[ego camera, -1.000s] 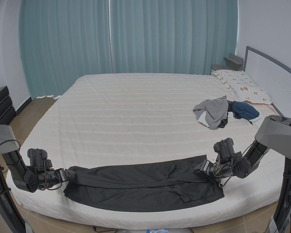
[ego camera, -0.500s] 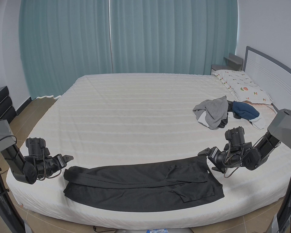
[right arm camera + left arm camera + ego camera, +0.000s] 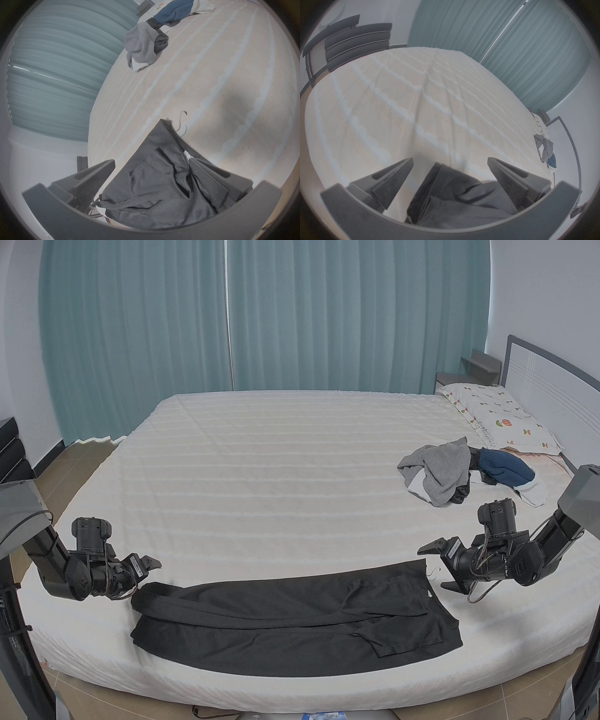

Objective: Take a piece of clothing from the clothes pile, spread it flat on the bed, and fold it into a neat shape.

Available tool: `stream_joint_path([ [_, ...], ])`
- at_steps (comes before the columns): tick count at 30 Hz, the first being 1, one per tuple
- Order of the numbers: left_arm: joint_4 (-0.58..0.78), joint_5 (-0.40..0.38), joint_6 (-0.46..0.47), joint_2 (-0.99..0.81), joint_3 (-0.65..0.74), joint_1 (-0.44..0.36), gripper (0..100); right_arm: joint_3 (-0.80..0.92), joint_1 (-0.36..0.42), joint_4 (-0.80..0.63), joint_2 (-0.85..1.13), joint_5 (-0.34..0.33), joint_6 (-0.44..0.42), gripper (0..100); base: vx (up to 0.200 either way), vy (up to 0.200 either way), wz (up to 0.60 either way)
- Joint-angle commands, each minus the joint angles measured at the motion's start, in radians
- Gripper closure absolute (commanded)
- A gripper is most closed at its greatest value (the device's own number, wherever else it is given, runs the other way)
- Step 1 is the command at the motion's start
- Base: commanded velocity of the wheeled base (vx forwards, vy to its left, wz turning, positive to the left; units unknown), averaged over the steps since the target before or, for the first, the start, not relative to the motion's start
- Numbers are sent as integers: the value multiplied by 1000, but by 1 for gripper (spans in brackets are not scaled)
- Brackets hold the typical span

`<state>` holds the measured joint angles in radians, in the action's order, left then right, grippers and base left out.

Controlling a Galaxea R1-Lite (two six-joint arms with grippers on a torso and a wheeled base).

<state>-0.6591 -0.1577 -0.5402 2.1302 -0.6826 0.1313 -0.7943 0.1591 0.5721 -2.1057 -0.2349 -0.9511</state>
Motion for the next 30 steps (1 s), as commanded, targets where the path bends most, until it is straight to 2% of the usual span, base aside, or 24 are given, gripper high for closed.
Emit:
stream_joint_path([
  [1, 27, 0, -23, -113, 70, 1, 0, 32, 8, 2, 4, 0, 0, 0, 0, 0, 0],
  [11, 35, -10, -23, -147, 110, -12, 0, 87, 16, 68, 6, 2, 2, 0, 0, 0, 0],
  [17, 36, -42, -23, -154, 127, -39, 0, 105, 25, 100, 1, 2, 3, 0, 0, 0, 0],
  [18, 36, -48, -18, -145, 144, -48, 100, 105, 30, 100, 3, 3, 3, 0, 0, 0, 0],
  [30, 36, -51, -14, -164, 144, -41, 100, 130, 60, 91, 70, 3, 0, 0, 0, 0, 0],
])
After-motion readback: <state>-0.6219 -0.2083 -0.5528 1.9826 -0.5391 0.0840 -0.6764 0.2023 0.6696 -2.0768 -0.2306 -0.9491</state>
